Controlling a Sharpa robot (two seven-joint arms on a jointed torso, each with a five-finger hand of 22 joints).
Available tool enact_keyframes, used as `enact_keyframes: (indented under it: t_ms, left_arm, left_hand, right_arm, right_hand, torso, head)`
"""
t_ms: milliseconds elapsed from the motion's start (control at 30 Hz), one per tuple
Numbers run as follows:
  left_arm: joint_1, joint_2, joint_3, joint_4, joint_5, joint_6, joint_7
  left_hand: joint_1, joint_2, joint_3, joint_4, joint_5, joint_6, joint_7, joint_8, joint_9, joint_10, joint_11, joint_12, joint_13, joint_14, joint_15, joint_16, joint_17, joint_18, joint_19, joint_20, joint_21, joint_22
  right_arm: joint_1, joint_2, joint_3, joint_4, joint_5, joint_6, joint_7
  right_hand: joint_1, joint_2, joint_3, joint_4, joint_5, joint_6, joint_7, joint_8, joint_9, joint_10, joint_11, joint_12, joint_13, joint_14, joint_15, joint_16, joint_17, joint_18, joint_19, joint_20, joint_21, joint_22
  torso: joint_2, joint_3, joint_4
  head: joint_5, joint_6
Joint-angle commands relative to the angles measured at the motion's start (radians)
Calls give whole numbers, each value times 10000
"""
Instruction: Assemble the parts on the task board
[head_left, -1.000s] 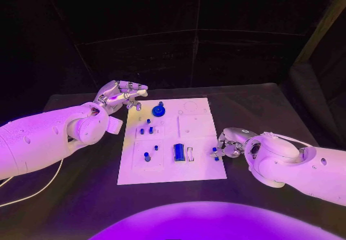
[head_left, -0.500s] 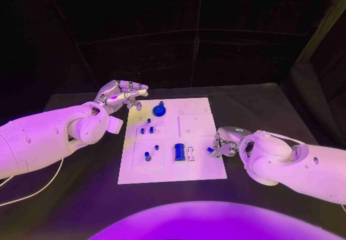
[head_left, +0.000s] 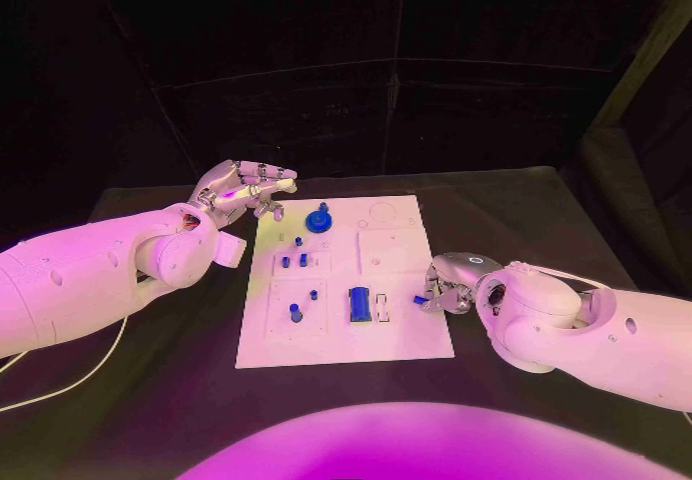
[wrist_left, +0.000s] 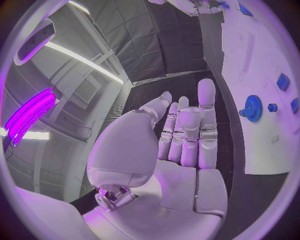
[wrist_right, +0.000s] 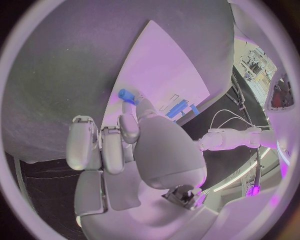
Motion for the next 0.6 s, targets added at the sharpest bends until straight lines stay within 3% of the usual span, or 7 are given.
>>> enact_keyframes:
  t_ms: [33, 167, 267, 367, 600]
  left_arm:
    - [9, 4, 8, 12, 35, 128, 61]
    - [4, 14, 8, 8, 35, 132, 61]
    - [1, 23, 8, 13, 35, 138, 58]
    - [0, 24, 8, 18, 35, 137, 55]
    - [-1, 20, 8, 23, 35, 134, 50]
  left_hand:
    - [-18, 100, -70, 10, -27, 1, -12, 26, 5, -64, -26, 68, 9, -89, 14, -12, -8, 187, -4, 32, -33, -10]
    - [-18, 100, -70, 10, -27, 1, -12, 26, 5, -64, -26, 68, 9, -89, 14, -12, -8, 187, -4, 32, -33, -10]
    - [-18, 100, -70, 10, -27, 1, -12, 26, 5, -64, -26, 68, 9, -89, 14, -12, -8, 187, -4, 32, -33, -10]
    - [-18, 100, -70, 10, -27, 1, -12, 26, 5, -64, -26, 68, 9, -89, 14, -12, -8, 187, -4, 32, -33, -10]
    - [-18, 100, -70, 10, -27, 1, -12, 26, 5, -64, -26, 68, 9, -89, 14, -12, -8, 187, -4, 32, -33, -10]
  right_arm:
    - [-83, -35, -76, 93, 83, -271, -63]
    - [-81, -121, -72, 273, 245, -1020, 143]
    - [-78, -194, -69, 447, 409, -1623, 311]
    - [-76, -209, -67, 575, 569, -2057, 425]
    - [-75, -40, -66, 630, 1190, -2485, 559]
  right_hand:
    - [-313, -40, 311, 106, 347, 112, 8, -154, -8, 79, 43, 99, 92, 694, 41, 27, 707, -140, 101, 49, 100, 535]
    - [-638, -300, 678, 264, 827, 310, -20, -356, -45, 259, 16, 467, 325, 751, 19, 173, 947, -196, 284, 29, 273, 762]
    - [-822, -487, 944, 346, 1050, 456, -42, -473, -50, 329, -5, 595, 412, 771, 4, 234, 1048, -220, 363, 13, 350, 863]
    - [-954, -619, 1145, 412, 1086, 538, -51, -562, -50, 354, -11, 624, 438, 773, -5, 246, 1067, -228, 388, 5, 376, 899]
    - [-1183, -837, 1460, 537, 1103, 676, -68, -686, -30, 375, -23, 613, 444, 772, -14, 253, 1078, -234, 407, -6, 396, 929]
  torso:
    - [4, 5, 2]
    - [5, 21, 5]
    - [2, -5, 30]
    - [14, -8, 38]
    - [12, -1, 1]
  head:
    - [-19, 2]
    - [6, 2]
    - [-8, 2]
    - [18, 2]
    - [100, 2]
